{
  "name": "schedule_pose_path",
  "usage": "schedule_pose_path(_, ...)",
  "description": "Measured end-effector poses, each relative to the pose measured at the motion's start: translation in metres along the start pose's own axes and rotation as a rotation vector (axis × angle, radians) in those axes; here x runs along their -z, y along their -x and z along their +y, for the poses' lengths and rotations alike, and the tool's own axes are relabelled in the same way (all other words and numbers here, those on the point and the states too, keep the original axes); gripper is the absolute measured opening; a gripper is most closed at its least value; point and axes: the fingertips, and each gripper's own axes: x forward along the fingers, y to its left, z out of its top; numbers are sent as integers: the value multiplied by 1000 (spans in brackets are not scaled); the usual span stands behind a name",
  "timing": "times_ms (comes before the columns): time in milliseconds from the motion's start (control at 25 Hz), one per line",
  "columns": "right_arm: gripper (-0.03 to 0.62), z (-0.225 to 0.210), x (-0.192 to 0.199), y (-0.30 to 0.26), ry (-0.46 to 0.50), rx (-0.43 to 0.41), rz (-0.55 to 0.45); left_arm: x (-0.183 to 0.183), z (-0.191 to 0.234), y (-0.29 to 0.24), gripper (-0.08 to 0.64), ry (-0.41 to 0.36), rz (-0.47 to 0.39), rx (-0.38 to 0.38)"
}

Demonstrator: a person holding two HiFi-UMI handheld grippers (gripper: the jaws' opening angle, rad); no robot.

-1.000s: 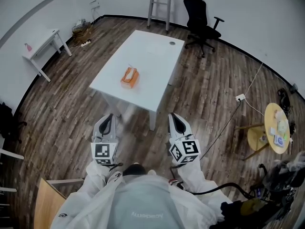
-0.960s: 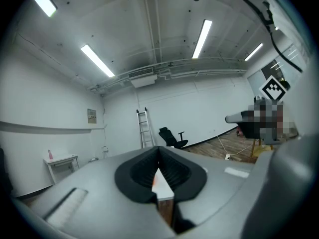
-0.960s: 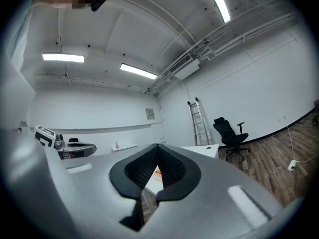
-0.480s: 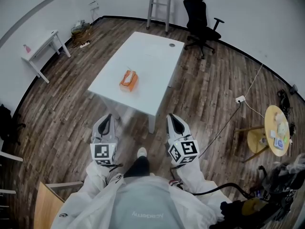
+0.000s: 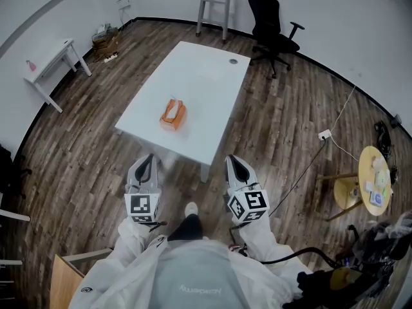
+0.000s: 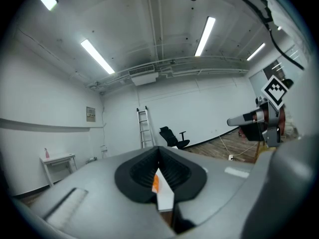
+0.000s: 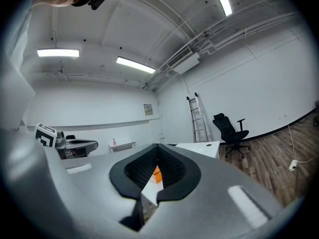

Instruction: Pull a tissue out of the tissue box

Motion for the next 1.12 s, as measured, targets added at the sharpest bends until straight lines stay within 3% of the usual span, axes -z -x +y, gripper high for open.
schedule_pose_path(640,1,-9,1,-84,3,-8,40,25,51,-64,0,20,44,-24)
schedule_pose_path(1120,1,-11,-4,-129,12,15,54,26,72,-104,0,15,45,20)
